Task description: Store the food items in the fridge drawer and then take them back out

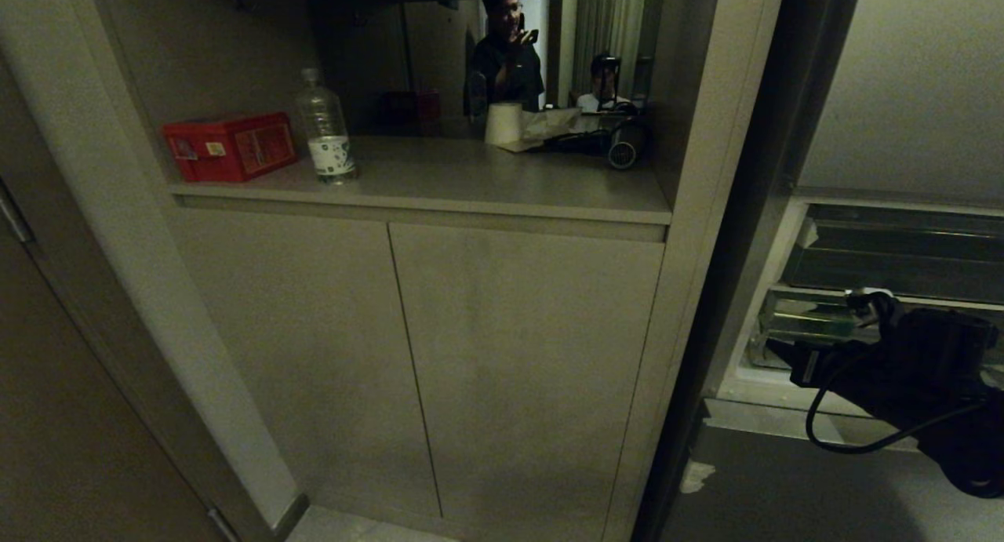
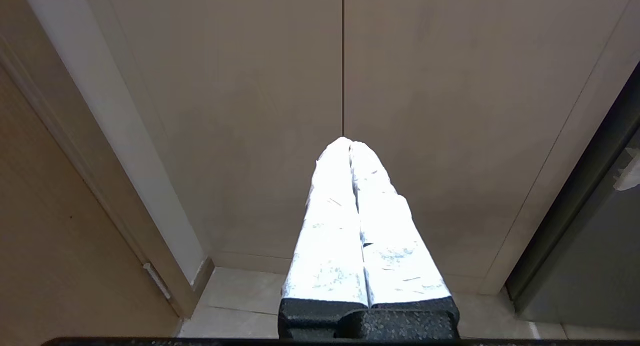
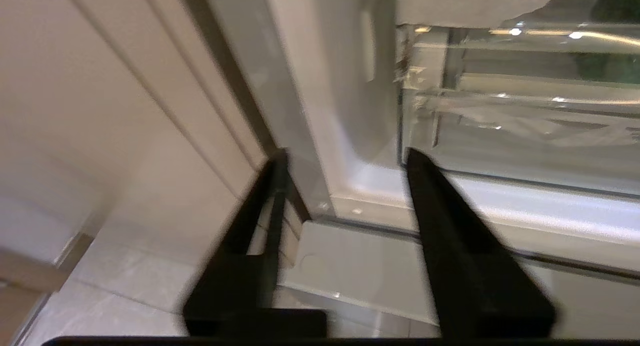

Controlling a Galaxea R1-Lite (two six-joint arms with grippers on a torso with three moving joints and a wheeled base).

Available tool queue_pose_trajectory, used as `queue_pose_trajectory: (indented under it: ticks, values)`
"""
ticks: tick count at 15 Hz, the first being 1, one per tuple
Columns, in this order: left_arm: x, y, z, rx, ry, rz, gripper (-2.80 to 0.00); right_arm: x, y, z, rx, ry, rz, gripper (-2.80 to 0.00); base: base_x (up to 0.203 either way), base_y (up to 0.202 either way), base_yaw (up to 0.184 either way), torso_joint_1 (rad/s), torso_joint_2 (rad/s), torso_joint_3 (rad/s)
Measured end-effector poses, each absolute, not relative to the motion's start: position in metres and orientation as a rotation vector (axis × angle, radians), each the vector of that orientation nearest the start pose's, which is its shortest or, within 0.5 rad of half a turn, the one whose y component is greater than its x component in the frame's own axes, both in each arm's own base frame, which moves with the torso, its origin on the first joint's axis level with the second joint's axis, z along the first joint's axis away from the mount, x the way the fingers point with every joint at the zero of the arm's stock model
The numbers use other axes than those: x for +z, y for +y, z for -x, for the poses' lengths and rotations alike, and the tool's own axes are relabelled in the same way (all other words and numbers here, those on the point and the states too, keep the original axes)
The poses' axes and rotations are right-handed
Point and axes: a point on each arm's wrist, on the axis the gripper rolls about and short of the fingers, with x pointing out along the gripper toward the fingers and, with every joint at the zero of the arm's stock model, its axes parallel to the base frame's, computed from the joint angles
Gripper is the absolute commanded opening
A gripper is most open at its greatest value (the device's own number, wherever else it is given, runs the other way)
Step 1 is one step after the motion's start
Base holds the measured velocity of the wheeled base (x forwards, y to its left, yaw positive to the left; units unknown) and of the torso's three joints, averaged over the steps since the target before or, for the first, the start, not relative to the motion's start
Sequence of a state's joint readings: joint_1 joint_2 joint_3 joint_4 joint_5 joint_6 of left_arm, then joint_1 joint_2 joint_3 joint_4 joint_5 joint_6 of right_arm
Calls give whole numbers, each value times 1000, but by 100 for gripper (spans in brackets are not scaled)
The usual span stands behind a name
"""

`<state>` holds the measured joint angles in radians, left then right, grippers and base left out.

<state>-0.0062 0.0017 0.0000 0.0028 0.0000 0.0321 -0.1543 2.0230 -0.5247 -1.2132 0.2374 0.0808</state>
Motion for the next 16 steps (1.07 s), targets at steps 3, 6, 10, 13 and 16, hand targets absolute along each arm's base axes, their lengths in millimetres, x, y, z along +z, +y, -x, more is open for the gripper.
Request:
queue_pose_trajectory:
  ticks: [3,6,10,13,16]
  values:
    - [75,0,23,-6,4,-32,-280,67,-45,-322,70,287,-135,0,0,0,0,0,0,0]
    - [75,0,23,-6,4,-32,-280,64,-49,-330,58,282,-134,0,0,0,0,0,0,0]
    - [75,0,23,-6,4,-32,-280,63,-53,-334,-9,274,-119,0,0,0,0,0,0,0]
    - [75,0,23,-6,4,-32,-280,65,-55,-335,-48,239,-111,0,0,0,0,0,0,0]
    - [75,0,23,-6,4,-32,-280,66,-57,-336,-80,149,-91,0,0,0,0,0,0,0]
